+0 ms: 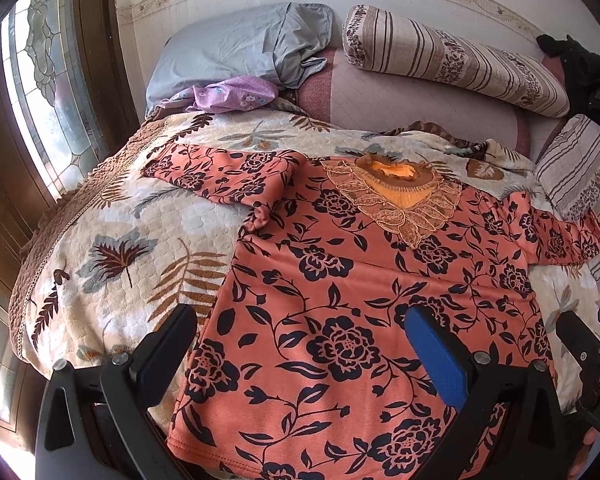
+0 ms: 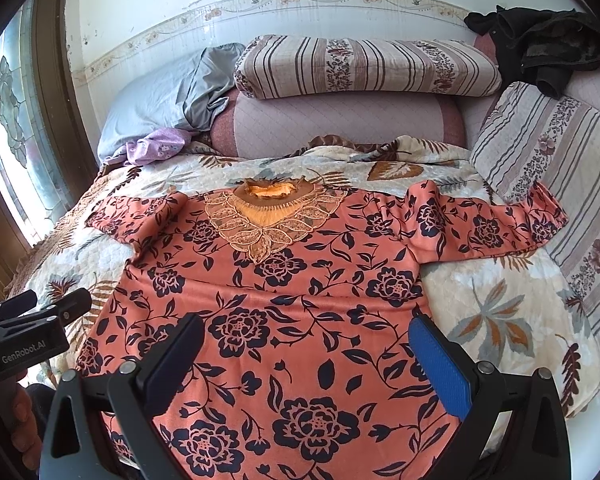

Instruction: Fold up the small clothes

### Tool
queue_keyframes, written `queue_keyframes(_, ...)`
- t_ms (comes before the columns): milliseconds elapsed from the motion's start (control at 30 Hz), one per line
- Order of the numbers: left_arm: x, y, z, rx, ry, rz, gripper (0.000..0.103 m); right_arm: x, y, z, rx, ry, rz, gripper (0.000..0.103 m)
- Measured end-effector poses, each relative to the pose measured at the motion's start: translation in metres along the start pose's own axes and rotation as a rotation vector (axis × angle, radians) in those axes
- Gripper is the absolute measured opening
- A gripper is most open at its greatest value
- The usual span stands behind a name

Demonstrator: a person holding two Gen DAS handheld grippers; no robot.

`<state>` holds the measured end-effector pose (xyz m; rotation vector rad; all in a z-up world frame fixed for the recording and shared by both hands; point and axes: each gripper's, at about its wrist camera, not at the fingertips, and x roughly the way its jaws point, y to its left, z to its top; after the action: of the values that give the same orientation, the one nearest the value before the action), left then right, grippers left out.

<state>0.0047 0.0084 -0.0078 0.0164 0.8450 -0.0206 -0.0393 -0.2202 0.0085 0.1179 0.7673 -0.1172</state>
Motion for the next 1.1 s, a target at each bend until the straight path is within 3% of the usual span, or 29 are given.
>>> queue_keyframes(1100,0.0047,-0.0026,0.001,0.009,0.01,0.0,0.103,0.0034,-0.0016,-0.0005,0.002,0.005,-0.003,0.103)
